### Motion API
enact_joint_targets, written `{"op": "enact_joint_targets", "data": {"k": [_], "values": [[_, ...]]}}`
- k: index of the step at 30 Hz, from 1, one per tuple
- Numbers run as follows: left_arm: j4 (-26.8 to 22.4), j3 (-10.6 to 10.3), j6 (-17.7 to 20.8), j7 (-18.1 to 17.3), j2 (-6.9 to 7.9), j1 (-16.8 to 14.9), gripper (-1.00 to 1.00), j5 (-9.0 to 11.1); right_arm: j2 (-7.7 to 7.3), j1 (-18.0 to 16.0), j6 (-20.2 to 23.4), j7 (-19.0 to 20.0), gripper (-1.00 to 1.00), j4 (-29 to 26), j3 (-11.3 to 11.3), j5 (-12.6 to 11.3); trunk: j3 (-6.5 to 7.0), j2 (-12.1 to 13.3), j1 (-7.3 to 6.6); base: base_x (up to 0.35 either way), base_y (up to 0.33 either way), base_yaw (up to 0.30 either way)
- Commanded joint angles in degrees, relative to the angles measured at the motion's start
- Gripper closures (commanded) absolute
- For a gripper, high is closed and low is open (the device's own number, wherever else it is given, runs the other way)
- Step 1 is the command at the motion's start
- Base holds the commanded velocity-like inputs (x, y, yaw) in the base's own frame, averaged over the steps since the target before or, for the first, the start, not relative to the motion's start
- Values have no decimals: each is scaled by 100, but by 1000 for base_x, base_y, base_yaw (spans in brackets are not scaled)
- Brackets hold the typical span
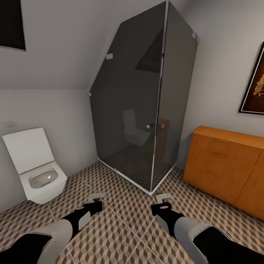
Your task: Take the four mousetraps from the cabinet in the bathroom and place them on the bathroom floor. Make sure all four end up on the same floor surface, and ensure that at least two of them are either under or directly next to the same bathroom sink.
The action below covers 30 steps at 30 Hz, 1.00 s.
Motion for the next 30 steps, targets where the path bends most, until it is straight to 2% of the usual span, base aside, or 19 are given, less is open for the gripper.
{"op": "enact_joint_targets", "data": {"k": [1,12,17,18,21,30], "values": [[10,-48,-21,-16,-1,-6,100,51,3,-7,11,-8,100,8,52,-49,-6,-4,0,0,0,295],[21,-48,9,-16,128,-6,100,82,3,-7,19,-8,100,8,59,-47,-6,-4,0,0,0,295],[48,-48,-7,-8,369,-6,100,93,3,-7,21,-8,100,8,63,-47,-6,-4,0,0,0,295],[53,-48,-3,-8,455,-6,100,94,3,-7,20,-8,100,8,65,-46,-6,-4,0,0,0,295],[64,-48,22,-1,569,-6,100,99,3,-7,17,-8,100,8,68,-32,-6,-4,0,0,0,295],[96,-48,-33,11,706,24,100,89,3,-7,17,-8,100,8,69,-22,-6,-4,0,0,0,295]]}}
